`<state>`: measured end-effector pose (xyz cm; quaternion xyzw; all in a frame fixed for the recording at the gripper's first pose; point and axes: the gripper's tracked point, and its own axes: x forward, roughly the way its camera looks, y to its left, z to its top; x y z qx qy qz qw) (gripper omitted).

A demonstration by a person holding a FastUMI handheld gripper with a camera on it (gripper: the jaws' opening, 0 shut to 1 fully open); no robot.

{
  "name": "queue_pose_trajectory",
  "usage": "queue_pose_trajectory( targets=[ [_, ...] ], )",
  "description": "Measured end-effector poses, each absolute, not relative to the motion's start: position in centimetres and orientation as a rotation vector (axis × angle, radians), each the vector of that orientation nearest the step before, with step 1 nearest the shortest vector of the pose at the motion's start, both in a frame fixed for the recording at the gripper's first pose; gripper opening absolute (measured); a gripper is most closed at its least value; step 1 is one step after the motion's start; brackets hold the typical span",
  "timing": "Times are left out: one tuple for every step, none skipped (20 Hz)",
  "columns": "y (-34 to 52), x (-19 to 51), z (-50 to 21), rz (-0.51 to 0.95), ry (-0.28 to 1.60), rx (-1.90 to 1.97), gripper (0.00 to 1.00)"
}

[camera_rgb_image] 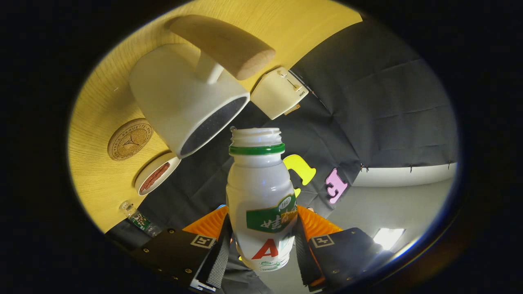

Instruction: Take the bottle from table, then pour the juice into the cup, finally place the bottle on the coaster

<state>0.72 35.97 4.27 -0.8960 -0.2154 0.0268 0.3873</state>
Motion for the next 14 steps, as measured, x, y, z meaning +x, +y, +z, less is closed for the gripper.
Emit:
queue_pose_trajectory(
  targets=[
    [36.0, 0.7, 4.3, 0.068, -0.548, -2.283, 0.7],
    [36.0, 0.7, 4.2, 0.068, -0.548, -2.285, 0.7],
    [35.9, 0.7, 4.2, 0.069, -0.55, -2.288, 0.7],
    [36.0, 0.7, 4.1, 0.07, -0.55, -2.291, 0.7],
    [35.9, 0.8, 4.1, 0.07, -0.55, -2.294, 0.7],
    [35.7, 0.9, 4.0, 0.07, -0.551, -2.298, 0.7],
    [35.7, 0.9, 3.8, 0.07, -0.549, -2.3, 0.7],
    [35.6, 1.0, 3.7, 0.071, -0.538, -2.296, 0.7],
    [35.4, 1.1, 3.6, 0.075, -0.524, -2.282, 0.7],
    [35.1, 1.4, 3.6, 0.078, -0.503, -2.258, 0.7],
    [34.5, 1.5, 3.4, 0.081, -0.477, -2.228, 0.7],
    [34.1, 1.7, 3.3, 0.085, -0.449, -2.189, 0.7],
    [33.5, 2.0, 3.3, 0.094, -0.411, -2.138, 0.7],
    [32.9, 2.2, 3.1, 0.106, -0.37, -2.073, 0.7]
  ],
)
